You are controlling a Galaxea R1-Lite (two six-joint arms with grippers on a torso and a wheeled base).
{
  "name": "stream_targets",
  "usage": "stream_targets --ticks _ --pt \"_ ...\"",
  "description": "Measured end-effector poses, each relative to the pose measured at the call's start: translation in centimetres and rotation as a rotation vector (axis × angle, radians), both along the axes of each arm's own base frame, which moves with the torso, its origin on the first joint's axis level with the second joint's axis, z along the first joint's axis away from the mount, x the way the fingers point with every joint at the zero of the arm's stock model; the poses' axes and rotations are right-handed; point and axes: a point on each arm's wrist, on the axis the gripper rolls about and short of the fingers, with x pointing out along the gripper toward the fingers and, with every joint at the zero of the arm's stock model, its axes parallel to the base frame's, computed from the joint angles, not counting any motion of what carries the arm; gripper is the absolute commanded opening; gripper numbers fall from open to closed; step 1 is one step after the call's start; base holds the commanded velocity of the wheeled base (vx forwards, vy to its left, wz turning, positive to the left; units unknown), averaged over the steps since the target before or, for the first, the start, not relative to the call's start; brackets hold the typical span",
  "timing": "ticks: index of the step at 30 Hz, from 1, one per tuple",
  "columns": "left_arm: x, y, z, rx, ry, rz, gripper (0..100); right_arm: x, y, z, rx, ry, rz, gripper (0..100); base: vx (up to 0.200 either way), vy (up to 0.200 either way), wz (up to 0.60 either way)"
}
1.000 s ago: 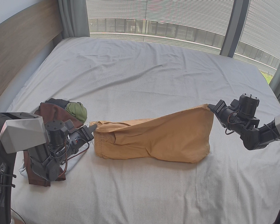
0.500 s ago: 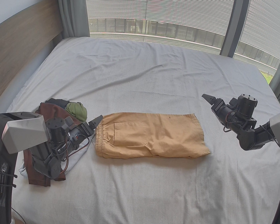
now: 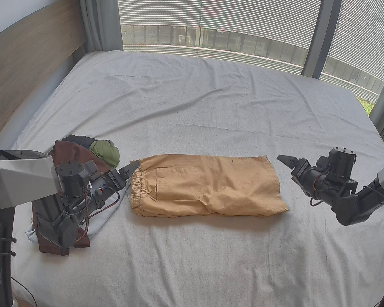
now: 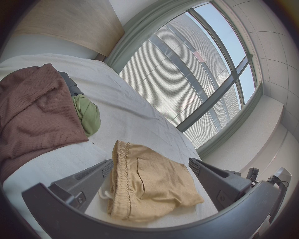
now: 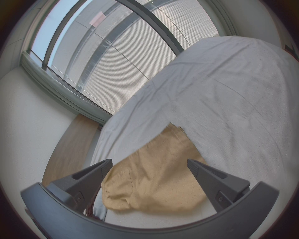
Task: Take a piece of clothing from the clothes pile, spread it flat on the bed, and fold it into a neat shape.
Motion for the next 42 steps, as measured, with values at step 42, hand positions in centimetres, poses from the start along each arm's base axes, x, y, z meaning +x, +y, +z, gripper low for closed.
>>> stream_targets --ticks 42 --pt "-2.1 -0.9 0.4 0.028 0.028 -0.064 100 0.5 2.1 -9.9 0.038 0.328 -0.065 100 0.000 0.000 0.00"
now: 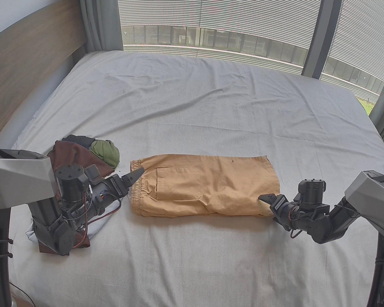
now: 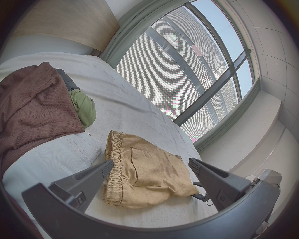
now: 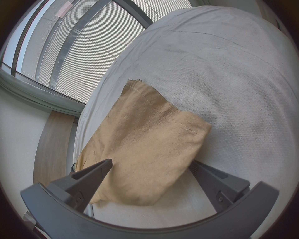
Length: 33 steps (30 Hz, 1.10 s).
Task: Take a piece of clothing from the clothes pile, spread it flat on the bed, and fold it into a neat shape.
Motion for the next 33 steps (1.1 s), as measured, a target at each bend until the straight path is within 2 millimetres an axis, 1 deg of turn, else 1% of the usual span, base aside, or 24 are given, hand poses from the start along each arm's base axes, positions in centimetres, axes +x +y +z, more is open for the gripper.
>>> stream_targets --ticks 7,12,17,18,26,29,33 --pt "0.1 0.1 -0.3 0.001 0.005 0.005 100 1.6 0.8 -1.1 -0.029 -0.028 -0.050 100 0.000 0.000 0.00" --pt "0.1 0.1 -0.4 0.002 0.008 0.005 100 2.4 1.1 -1.4 -0.017 -0.096 -0.053 100 0.000 0.000 0.00" --pt "0.2 0.1 -0.4 0.002 0.009 0.005 100 2.7 1.3 -1.8 -0.012 -0.154 -0.067 100 0.000 0.000 0.00" --pt "0.2 0.1 -0.4 0.002 0.009 0.006 100 2.7 1.3 -2.0 -0.014 -0.160 -0.073 0 0.000 0.000 0.00" --pt "0.2 0.2 -0.6 0.003 0.013 0.006 100 1.5 1.2 -3.3 -0.021 -0.158 -0.074 0 0.000 0.000 0.00" --pt "0.3 0.2 -0.8 0.005 0.016 0.007 100 1.0 1.2 -3.2 -0.026 -0.161 -0.071 0 0.000 0.000 0.00" --pt "0.3 0.2 -1.0 0.006 0.022 0.007 100 0.0 1.5 -2.7 -0.043 -0.156 -0.055 0 0.000 0.000 0.00"
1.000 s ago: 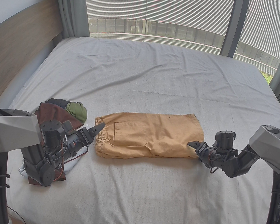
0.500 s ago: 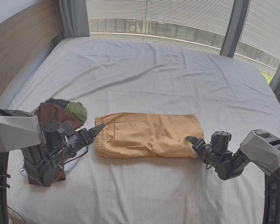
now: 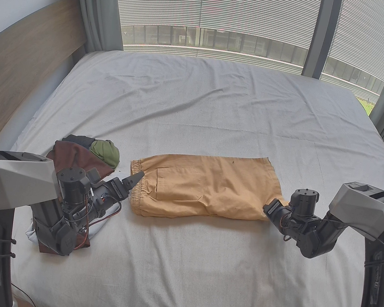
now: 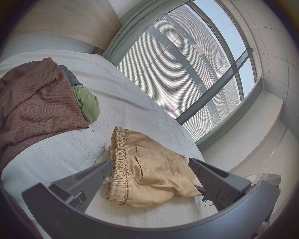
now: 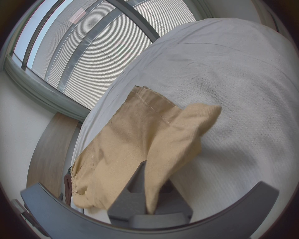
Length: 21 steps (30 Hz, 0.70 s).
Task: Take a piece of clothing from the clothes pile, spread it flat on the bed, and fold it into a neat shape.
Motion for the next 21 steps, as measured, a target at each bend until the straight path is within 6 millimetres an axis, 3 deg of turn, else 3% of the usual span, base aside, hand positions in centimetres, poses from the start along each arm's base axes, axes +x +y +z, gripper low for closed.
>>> stream_targets --ticks 9,21 --pt "0.0 0.0 -0.2 0.001 0.004 0.000 100 -3.2 0.4 1.0 -0.077 0.037 0.059 0 0.000 0.000 0.00" --pt "0.1 0.3 -0.1 0.000 0.004 0.008 100 -7.4 -0.8 0.9 -0.210 0.112 0.095 0 0.000 0.000 0.00"
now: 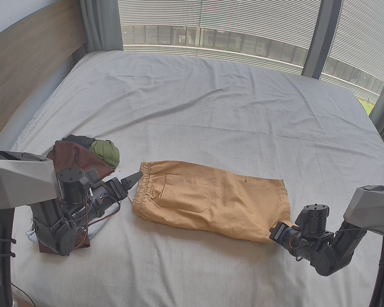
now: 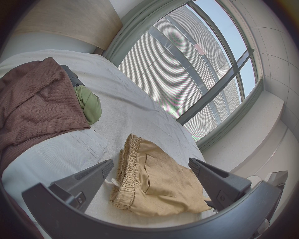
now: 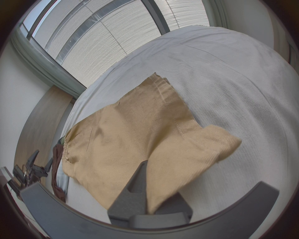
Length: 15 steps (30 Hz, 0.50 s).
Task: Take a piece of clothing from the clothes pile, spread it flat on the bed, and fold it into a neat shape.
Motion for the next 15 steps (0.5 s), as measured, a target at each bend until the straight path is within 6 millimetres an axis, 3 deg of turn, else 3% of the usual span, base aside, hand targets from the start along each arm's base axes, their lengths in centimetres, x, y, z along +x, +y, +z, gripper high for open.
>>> stream_targets --ticks 15 --pt "0.0 0.1 0.1 -0.001 -0.004 0.001 100 -5.5 -1.4 -1.3 -0.105 0.087 0.058 0 0.000 0.000 0.00"
